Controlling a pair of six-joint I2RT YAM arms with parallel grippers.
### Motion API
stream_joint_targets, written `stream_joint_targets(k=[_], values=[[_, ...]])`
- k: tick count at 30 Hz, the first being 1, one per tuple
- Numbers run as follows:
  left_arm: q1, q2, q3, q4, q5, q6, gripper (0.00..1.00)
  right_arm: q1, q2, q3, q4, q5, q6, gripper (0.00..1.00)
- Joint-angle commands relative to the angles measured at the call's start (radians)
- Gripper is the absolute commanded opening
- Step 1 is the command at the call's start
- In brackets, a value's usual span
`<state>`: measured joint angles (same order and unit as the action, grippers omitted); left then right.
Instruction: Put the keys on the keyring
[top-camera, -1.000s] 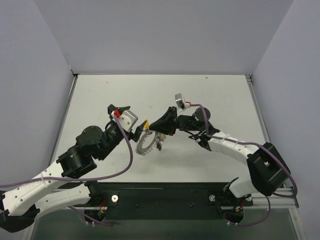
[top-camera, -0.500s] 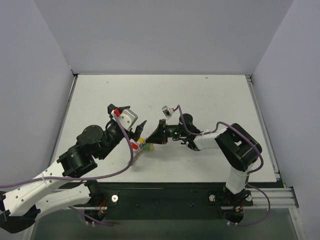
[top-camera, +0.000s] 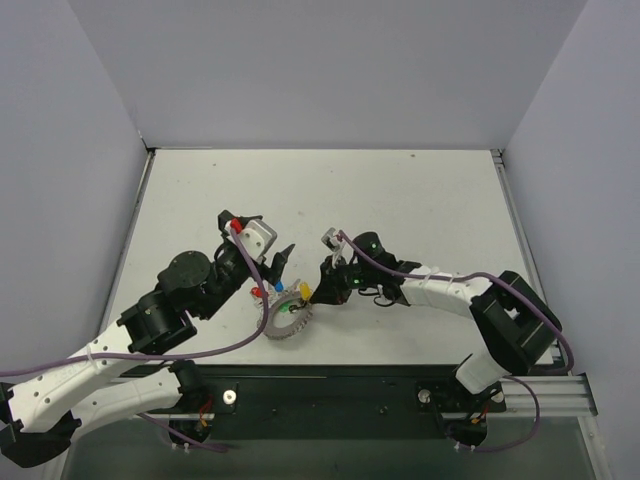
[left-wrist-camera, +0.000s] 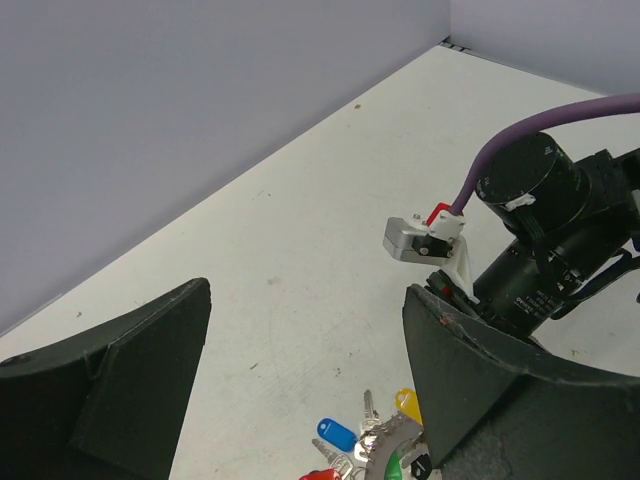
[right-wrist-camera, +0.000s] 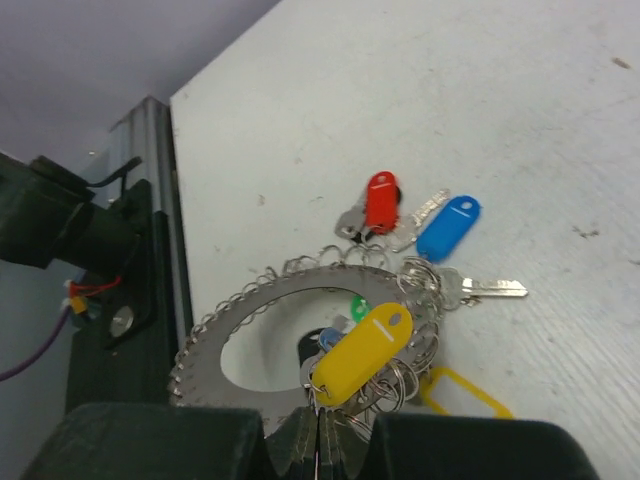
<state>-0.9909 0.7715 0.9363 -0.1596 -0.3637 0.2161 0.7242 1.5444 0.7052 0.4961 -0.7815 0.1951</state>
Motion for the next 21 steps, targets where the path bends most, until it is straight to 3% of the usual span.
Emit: stream_joint_targets(k=[1,7,15,21], values=[[0.009,-0.003,0.001,0.063,0.023,-0.024,0.87,-0.003,0.005,0.077,-0.278,0.192,-0.134,0.0],[0.009,-0.009,0.002,0.043,0.02,-0.038,0.87,-0.014,0.078,0.157,-0.39,0.258,-0.138,0.03],[0.026,0.012,-0.022,0.045,-0.015,-0.075,0.87,-0.091,0.063,0.178,-0.395,0.35,-0.138,0.1],[0.069,0.084,-0.042,0.041,0.012,-0.147,0.87,-0.123,0.014,0.204,-0.398,0.432,-0.152,0.25]])
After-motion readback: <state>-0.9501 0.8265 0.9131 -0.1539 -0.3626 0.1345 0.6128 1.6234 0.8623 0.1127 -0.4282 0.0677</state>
